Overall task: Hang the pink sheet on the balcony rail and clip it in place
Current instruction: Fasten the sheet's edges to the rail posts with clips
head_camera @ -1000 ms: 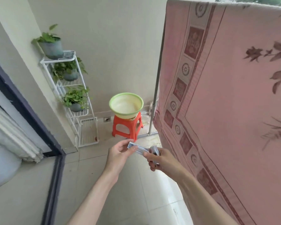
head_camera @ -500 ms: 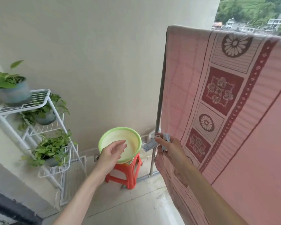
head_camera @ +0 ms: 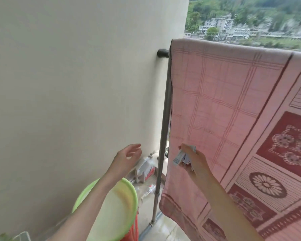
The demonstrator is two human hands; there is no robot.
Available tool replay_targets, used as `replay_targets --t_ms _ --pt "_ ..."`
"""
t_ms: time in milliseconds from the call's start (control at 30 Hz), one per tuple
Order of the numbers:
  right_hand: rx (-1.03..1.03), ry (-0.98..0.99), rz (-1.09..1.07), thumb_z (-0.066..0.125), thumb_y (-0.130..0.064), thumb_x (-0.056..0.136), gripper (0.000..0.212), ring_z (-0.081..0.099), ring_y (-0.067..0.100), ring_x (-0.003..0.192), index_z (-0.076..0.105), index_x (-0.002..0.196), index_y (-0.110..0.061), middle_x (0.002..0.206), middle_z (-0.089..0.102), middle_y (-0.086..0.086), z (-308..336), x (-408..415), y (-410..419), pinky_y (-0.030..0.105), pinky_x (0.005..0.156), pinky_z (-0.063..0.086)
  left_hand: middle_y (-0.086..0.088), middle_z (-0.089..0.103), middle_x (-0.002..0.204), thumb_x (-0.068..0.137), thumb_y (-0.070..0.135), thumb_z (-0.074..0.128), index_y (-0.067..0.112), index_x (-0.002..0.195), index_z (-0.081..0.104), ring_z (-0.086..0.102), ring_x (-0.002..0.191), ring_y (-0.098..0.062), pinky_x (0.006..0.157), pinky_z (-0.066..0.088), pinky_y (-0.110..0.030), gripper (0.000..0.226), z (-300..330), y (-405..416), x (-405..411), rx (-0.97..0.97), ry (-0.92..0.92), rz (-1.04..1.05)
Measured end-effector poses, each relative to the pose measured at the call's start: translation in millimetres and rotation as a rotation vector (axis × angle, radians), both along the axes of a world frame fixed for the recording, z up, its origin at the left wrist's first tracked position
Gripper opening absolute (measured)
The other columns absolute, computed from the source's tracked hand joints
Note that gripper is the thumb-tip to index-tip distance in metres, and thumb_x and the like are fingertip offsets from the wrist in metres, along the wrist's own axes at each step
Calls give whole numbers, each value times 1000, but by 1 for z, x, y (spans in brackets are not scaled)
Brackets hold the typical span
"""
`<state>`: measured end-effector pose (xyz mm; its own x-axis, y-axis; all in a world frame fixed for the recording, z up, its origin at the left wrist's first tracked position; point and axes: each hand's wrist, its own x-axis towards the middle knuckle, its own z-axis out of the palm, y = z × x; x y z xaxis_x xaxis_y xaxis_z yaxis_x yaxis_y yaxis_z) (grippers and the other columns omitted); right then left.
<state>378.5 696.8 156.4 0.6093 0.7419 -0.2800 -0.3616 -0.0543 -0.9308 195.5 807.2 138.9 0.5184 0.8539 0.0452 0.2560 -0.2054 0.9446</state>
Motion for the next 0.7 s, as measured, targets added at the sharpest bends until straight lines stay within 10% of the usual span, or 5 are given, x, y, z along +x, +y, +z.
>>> replay_targets --t_ms 467,567,700 --pt "-86 -424 -136 57 -7 90 10 43 9 38 62 94 -15 63 55 5 12 24 63 23 39 36 7 47 133 86 46 53 24 134 41 49 117 -8 78 41 -6 54 28 114 114 69 -73 -393" --pt "-109 -533 -199 55 -7 91 19 47 3 43 61 97 -24 76 62 2 7 23 66 19 41 38 5 44 141 66 79 50 25 140 36 46 125 -8 102 41 -29 92 36 127 132 27 -126 -561" --pt "-188 -692 -249 53 -9 91 23 46 12 52 62 98 -29 71 53 -2 5 23 72 22 53 40 7 40 145 70 70 58 23 143 30 35 134 -8 113 27 -40 90 40 142 149 -45 -184 -813"
